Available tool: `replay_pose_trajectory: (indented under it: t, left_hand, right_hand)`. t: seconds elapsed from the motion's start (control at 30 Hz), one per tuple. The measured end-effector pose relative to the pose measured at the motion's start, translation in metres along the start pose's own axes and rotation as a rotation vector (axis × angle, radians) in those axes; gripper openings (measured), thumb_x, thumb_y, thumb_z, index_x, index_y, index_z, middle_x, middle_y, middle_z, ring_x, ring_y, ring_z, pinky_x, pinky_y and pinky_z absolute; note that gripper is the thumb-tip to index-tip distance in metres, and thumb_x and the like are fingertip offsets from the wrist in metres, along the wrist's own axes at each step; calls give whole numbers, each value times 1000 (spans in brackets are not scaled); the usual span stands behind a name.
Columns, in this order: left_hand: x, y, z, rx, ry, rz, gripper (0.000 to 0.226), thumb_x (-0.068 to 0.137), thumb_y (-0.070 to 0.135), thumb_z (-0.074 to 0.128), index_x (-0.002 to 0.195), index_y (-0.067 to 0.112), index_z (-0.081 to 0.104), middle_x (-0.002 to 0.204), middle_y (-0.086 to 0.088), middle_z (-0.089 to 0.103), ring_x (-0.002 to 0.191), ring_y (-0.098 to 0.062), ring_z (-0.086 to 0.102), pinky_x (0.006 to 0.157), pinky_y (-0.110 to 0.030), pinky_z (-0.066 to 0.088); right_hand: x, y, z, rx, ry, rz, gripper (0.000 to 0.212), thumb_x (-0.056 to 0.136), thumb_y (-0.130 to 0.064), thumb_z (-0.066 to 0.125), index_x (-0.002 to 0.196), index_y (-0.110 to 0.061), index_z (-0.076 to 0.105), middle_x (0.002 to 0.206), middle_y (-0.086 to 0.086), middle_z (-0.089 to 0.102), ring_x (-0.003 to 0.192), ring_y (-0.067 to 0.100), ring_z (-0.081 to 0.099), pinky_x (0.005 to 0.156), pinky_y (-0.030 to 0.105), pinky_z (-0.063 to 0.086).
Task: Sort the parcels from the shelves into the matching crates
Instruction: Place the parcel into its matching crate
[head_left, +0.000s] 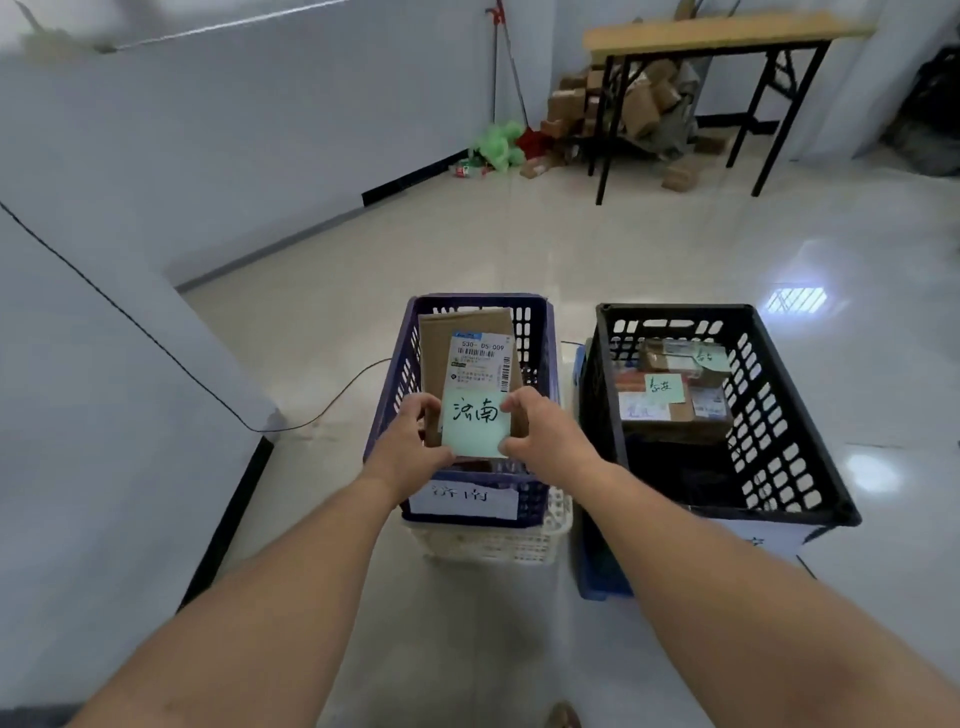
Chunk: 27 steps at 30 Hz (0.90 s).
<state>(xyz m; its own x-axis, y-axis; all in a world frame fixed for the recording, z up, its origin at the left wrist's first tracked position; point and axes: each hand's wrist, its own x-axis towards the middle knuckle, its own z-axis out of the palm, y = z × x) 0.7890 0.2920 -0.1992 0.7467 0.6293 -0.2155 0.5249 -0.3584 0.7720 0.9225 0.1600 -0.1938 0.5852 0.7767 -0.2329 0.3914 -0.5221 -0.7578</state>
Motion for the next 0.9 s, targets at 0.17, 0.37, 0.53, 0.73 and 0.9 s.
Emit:
replay_pose_trajectory:
  t: [0.17,0.37,0.53,0.73,0.9]
  left_hand:
    - [46,-13,20,-24,-92,-83,51,80,5,69,112,29,36,130,-1,51,108,-20,54,73,-23,51]
    - [111,-34,43,2,-227,-120,49,84,4,65,116,26,36,126,0,48,101,-15,50,64,-14,46]
    - [174,-61,69,-18,-335,-146,50,86,5,64,122,25,36,119,5,44,94,-9,48,57,-12,38]
    - [242,-95,78,-17,-427,-209,52,86,7,64,124,27,34,116,8,43,83,-2,51,58,-14,43]
    - [299,-110,80,-15,-472,-174,52,86,6,64,124,24,34,116,7,45,98,-14,50,72,-25,43]
  right_hand:
    - [41,28,3,5,-37,66,41,86,-10,68,120,-21,48,129,2,55,104,17,55,65,17,46]
    - [92,61,12,-25,-45,200,41,85,-10,68,119,-20,47,125,3,56,101,18,56,74,26,50]
    - [145,94,24,-81,-42,310,41,86,-11,67,122,-19,47,126,3,56,98,15,52,77,26,45]
    - [209,113,45,-104,-76,420,43,86,-12,65,123,-21,46,127,5,54,105,20,55,84,32,49]
    - [260,124,57,-107,-32,467,43,87,-9,62,124,-21,45,129,5,51,106,22,54,84,35,50]
